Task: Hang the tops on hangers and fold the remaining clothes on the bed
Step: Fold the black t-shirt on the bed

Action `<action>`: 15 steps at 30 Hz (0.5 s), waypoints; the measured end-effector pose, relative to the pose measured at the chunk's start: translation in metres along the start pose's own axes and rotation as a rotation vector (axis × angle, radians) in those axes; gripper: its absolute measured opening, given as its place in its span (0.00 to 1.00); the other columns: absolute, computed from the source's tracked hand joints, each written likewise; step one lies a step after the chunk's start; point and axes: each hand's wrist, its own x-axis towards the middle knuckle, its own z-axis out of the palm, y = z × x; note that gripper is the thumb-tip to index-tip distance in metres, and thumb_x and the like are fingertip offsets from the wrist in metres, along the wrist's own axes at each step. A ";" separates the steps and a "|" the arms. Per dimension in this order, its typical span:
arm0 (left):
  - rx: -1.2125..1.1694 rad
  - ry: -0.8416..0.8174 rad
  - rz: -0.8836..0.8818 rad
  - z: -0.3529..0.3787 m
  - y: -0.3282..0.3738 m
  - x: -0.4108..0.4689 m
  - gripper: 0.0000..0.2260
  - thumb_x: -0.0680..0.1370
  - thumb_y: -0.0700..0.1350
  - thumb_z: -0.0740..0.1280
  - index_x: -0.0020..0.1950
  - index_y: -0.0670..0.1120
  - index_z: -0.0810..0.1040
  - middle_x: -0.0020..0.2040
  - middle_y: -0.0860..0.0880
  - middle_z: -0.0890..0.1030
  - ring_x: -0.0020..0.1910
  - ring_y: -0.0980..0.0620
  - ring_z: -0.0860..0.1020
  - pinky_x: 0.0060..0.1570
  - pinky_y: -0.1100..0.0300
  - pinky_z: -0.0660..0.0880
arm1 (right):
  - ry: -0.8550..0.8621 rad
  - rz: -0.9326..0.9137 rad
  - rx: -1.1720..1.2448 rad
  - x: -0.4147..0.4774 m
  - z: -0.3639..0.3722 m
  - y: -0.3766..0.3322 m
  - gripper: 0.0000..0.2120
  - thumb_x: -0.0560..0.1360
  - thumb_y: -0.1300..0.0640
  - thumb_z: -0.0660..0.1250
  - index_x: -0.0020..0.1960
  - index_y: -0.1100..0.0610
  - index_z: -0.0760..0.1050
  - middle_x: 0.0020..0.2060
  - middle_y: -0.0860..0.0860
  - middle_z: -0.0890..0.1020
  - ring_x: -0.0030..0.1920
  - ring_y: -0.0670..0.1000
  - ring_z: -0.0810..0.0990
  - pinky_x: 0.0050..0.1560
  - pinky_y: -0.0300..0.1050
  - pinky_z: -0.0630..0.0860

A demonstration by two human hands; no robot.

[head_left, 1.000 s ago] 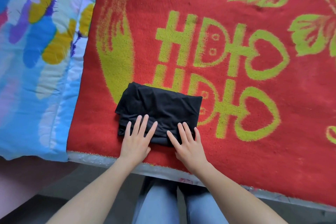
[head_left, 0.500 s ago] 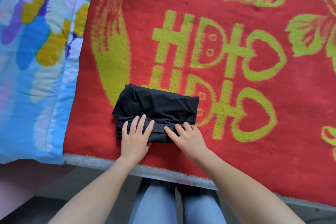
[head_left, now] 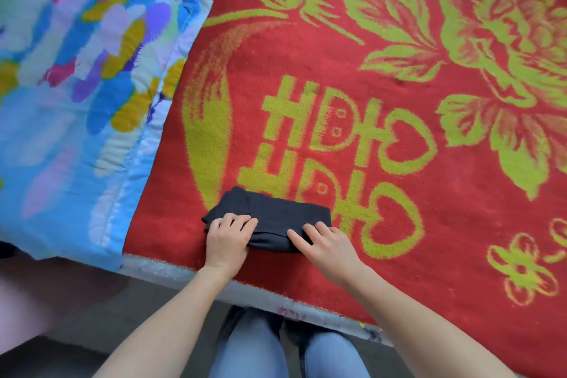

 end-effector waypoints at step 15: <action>0.379 0.263 -0.699 -0.203 0.064 -0.184 0.20 0.63 0.36 0.53 0.39 0.47 0.83 0.36 0.52 0.81 0.35 0.48 0.77 0.33 0.59 0.71 | 0.126 -0.848 0.007 0.050 -0.142 -0.119 0.31 0.58 0.62 0.69 0.60 0.54 0.67 0.38 0.49 0.80 0.32 0.50 0.77 0.26 0.39 0.70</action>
